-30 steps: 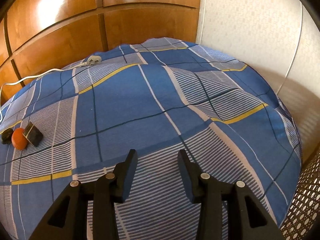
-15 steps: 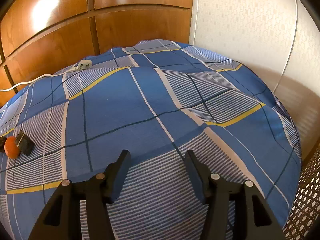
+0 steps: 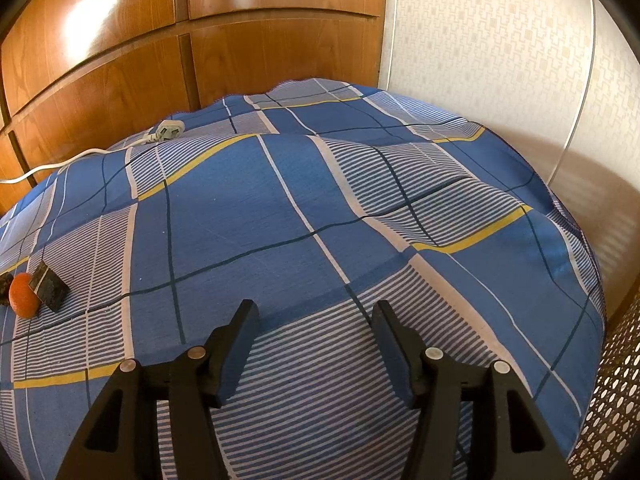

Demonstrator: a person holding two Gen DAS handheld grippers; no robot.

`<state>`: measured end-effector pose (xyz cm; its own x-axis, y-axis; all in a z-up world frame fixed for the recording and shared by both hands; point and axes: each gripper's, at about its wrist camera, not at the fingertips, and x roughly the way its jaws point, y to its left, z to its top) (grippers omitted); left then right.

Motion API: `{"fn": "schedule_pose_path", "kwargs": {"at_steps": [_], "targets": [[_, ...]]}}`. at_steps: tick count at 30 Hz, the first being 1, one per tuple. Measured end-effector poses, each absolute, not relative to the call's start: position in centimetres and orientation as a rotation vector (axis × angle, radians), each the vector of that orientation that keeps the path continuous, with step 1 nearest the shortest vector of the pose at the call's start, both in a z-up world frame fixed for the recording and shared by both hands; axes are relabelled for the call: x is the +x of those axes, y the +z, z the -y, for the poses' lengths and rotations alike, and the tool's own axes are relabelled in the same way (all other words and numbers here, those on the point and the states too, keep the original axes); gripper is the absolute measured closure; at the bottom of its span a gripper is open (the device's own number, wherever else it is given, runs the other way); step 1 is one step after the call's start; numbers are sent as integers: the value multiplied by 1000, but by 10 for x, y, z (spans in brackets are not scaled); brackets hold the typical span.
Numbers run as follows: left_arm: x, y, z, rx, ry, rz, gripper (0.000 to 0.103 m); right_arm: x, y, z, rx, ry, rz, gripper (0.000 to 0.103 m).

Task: Organize fruits
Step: 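Move the left tool toward the dark brown round fruit beside the tray, then close the left tool on the dark brown fruit and lift it, then carry the dark brown fruit into the tray and open the left tool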

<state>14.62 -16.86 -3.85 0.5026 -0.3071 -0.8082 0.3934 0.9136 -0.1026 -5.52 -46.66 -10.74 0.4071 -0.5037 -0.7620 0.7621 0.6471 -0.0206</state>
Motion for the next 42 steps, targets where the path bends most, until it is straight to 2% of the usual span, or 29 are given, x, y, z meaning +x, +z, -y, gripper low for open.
{"fn": "schedule_pose_path", "kwargs": {"at_steps": [16, 17, 19, 26, 30, 42], "targets": [[209, -83, 207, 117, -420, -1056, 25, -51, -109, 464, 353, -816, -820, 38], [210, -85, 209, 115, -425, -1063, 27, -51, -109, 464, 351, -815, -820, 38], [209, -89, 215, 126, -462, -1074, 52, -51, -109, 464, 352, -813, -820, 38], [200, -85, 203, 83, -482, -1064, 53, -51, -109, 464, 352, -813, -819, 37], [183, -71, 185, 31, -474, -1039, 53, -50, -110, 464, 350, -808, -819, 32], [121, -17, 90, -97, -341, -894, 52, -50, -111, 464, 350, -805, -816, 31]]}}
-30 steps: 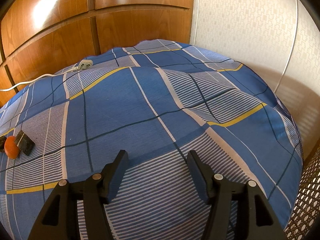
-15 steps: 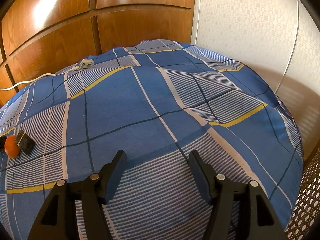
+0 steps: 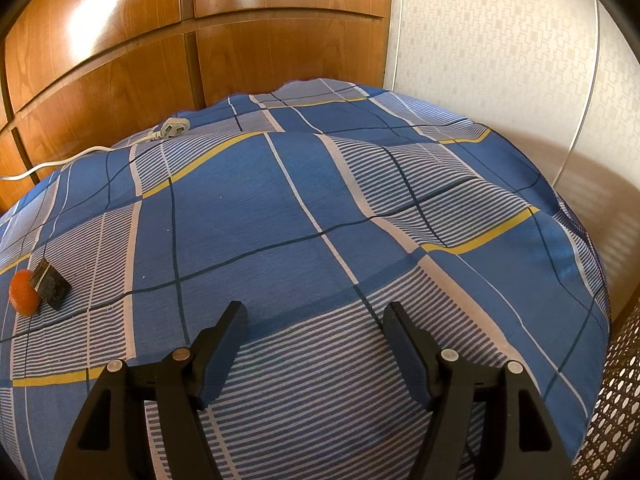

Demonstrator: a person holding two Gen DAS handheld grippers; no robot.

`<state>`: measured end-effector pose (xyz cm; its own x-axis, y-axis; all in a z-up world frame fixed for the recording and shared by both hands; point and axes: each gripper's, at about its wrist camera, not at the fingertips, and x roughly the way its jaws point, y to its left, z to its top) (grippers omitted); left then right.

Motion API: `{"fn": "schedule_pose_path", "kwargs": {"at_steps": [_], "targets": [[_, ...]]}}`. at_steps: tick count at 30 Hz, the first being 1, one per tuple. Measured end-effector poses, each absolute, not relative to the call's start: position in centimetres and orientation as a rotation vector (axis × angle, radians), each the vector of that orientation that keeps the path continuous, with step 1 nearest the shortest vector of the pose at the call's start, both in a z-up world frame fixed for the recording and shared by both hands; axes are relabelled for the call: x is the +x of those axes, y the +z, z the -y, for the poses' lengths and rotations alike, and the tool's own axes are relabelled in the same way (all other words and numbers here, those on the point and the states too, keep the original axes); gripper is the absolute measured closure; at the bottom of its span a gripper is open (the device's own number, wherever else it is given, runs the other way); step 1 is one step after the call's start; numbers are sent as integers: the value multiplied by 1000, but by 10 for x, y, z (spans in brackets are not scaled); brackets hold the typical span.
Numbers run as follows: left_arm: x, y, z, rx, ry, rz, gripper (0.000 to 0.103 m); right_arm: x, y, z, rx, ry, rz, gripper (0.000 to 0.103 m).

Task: Organize fruits
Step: 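Carry the dark brown fruit into the tray and open the left tool, then withdraw the left tool from the tray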

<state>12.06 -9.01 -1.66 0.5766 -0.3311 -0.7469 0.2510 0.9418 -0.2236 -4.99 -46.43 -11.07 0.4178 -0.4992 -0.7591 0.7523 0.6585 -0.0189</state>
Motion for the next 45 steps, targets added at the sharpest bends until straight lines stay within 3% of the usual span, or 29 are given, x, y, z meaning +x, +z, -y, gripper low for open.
{"fn": "schedule_pose_path", "kwargs": {"at_steps": [14, 33, 45], "targets": [[82, -26, -34, -150, -66, -872, 52, -50, -111, 464, 350, -806, -817, 31], [57, -25, -56, -182, -18, -836, 51, -49, -110, 464, 349, -806, -819, 31], [38, -23, -68, -185, 30, -823, 33, -50, -111, 466, 361, -794, -817, 27]]}}
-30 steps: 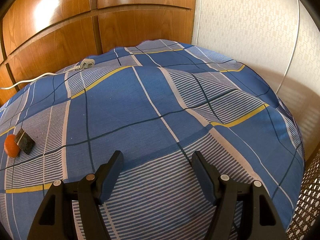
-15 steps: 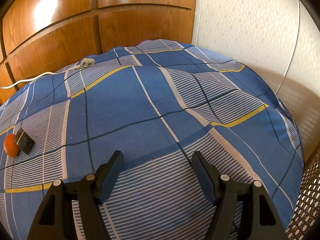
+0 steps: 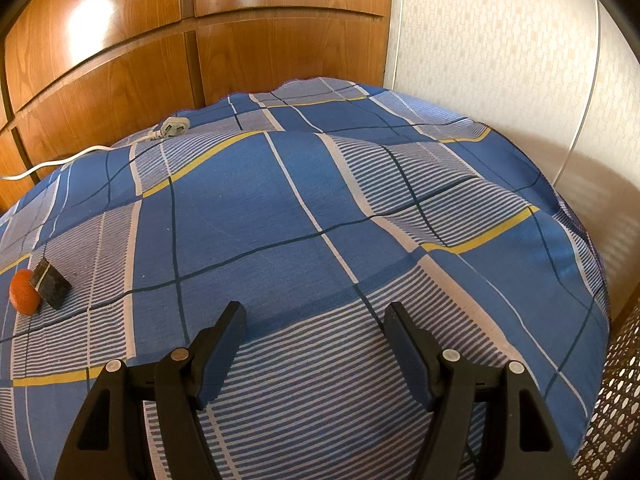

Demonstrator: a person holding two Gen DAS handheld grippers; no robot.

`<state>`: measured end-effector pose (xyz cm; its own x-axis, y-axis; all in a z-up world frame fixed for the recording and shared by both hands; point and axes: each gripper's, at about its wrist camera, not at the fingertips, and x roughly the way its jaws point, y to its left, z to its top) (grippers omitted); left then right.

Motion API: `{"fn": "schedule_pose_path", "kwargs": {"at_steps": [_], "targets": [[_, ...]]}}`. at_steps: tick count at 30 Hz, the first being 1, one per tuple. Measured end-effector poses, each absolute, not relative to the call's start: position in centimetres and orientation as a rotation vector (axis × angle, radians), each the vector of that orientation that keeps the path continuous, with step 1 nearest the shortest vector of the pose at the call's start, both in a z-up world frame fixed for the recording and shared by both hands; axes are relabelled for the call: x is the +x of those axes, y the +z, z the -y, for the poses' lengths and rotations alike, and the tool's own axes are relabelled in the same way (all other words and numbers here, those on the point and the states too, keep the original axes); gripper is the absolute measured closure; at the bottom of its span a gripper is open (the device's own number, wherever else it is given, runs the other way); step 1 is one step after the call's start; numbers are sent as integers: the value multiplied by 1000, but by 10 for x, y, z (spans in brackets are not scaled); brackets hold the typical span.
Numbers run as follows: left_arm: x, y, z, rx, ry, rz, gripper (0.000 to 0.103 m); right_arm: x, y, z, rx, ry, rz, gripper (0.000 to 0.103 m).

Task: Organize fruits
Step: 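Withdraw the left tool from the tray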

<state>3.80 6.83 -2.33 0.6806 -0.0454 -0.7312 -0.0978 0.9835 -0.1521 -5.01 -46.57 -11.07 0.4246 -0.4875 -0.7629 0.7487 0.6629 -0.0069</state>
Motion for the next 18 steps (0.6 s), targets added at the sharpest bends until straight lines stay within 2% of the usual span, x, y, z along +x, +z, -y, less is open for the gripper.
{"fn": "schedule_pose_path", "kwargs": {"at_steps": [6, 18], "targets": [[30, -25, -77, -198, 59, -820, 25, -49, -111, 465, 369, -774, -824, 18], [17, -36, -90, -220, 98, -844, 20, -47, -111, 463, 349, -785, -843, 18]]}}
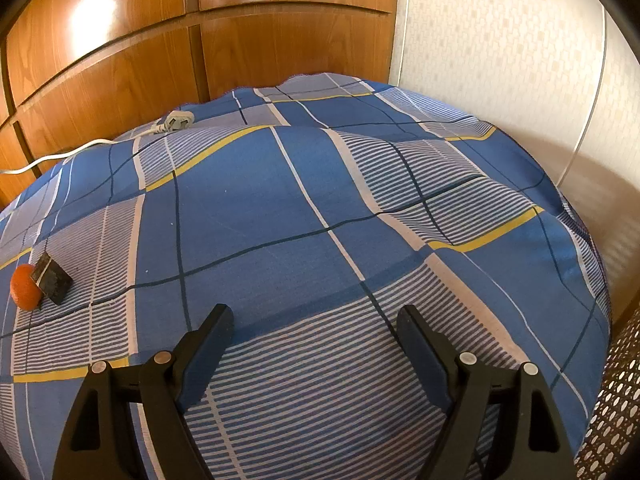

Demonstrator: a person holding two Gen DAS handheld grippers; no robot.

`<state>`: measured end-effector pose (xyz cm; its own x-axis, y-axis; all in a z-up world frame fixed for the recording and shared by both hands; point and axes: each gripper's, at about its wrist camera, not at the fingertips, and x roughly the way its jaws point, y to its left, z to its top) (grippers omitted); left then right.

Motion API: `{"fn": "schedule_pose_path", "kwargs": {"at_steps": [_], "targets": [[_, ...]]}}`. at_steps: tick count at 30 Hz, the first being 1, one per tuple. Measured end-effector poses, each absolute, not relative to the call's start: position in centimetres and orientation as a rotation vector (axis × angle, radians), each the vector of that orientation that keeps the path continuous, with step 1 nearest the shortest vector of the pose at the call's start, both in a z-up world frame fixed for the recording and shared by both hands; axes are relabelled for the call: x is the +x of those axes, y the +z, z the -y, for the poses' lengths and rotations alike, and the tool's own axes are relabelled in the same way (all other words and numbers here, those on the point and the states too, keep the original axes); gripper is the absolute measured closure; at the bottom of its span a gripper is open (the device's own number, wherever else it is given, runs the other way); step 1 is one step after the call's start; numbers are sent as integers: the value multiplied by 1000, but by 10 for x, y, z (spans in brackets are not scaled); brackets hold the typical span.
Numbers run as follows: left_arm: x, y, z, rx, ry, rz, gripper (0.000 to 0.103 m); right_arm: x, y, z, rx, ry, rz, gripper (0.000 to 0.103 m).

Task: Organize fruits
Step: 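Withdraw the left tool from the tray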

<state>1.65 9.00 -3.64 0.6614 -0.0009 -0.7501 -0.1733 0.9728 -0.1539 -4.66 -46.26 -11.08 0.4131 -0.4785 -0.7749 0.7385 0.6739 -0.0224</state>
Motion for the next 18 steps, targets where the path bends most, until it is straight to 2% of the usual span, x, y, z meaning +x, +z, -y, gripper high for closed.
{"fn": "schedule_pose_path", "kwargs": {"at_steps": [18], "targets": [[11, -46, -93, -245, 112, -869, 15, -27, -82, 435, 355, -641, -826, 18]]}}
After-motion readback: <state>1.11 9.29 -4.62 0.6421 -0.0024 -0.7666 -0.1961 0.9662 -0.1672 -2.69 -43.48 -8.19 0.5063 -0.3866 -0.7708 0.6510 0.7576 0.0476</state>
